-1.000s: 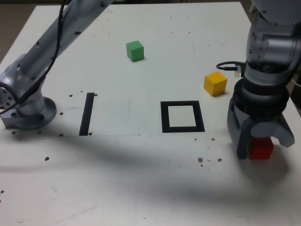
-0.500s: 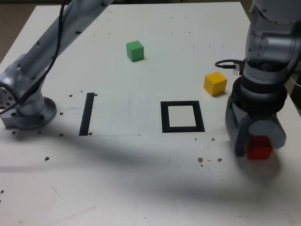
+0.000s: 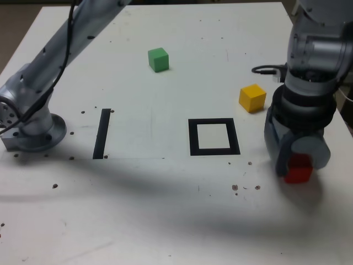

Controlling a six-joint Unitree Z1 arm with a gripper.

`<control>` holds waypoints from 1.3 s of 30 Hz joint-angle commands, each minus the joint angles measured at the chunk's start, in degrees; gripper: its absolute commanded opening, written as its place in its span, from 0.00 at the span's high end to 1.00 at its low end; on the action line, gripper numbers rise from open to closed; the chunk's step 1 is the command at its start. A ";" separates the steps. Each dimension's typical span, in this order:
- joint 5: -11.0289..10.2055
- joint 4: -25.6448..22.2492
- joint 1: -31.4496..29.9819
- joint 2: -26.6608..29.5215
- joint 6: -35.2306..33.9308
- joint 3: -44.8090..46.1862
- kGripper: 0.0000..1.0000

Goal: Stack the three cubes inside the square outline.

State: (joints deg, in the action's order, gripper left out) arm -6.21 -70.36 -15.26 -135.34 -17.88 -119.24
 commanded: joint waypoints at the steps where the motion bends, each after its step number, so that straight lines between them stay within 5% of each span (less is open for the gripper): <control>1: -0.38 0.10 -0.12 0.92 -0.32 -0.01 0.73; 14: 0.93 -0.64 -0.12 3.41 -0.89 2.39 0.81; 39: -2.96 2.52 10.46 22.55 6.13 31.00 0.81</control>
State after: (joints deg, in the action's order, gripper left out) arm -9.06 -68.06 -4.85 -113.75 -11.86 -88.76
